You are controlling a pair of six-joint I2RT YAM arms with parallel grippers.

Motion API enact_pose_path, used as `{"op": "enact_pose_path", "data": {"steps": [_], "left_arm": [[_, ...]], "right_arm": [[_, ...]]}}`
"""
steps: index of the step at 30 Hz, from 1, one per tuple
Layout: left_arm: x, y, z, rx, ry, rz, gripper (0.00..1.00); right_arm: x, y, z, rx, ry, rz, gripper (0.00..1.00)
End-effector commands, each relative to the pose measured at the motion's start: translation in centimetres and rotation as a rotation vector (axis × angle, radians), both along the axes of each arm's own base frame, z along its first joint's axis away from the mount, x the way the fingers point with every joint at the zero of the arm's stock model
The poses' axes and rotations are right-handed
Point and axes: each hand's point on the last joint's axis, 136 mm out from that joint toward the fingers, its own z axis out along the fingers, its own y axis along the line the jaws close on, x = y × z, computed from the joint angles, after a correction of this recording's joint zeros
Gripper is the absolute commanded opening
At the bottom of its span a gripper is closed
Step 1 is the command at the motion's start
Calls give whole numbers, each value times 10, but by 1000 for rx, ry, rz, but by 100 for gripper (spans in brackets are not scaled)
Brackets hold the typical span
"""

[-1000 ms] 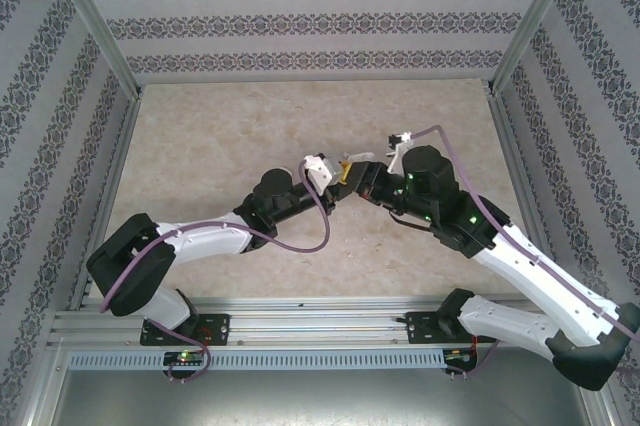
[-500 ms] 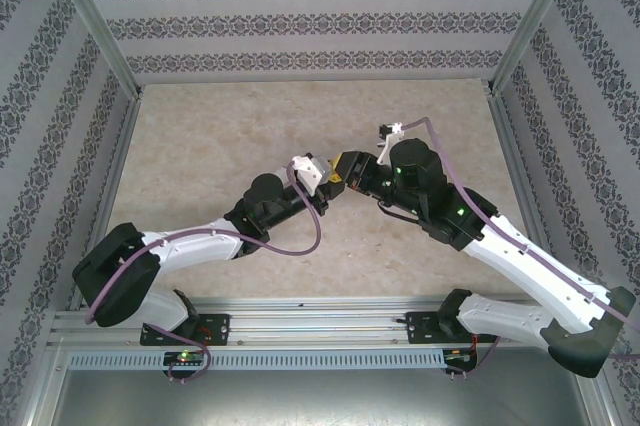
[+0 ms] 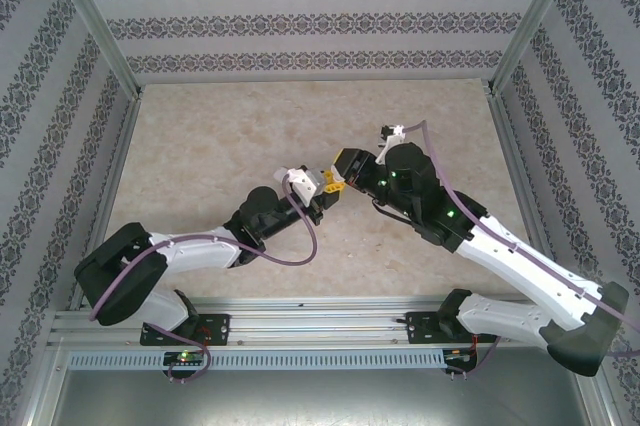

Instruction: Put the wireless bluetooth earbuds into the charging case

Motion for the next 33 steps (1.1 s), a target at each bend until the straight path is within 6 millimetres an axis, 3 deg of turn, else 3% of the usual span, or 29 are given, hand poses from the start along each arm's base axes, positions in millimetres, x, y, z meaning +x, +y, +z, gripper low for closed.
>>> {"op": "enact_pose_path", "data": {"steps": [1, 19, 33], "left_arm": [[-8, 4, 29, -57, -88, 8, 0], [0, 8, 45, -100, -95, 56, 0], [7, 16, 50, -123, -106, 117, 0]], "right_arm": [[1, 5, 14, 60, -12, 8, 18], [4, 10, -8, 219, 67, -38, 16], [5, 9, -21, 242, 111, -79, 16]]}}
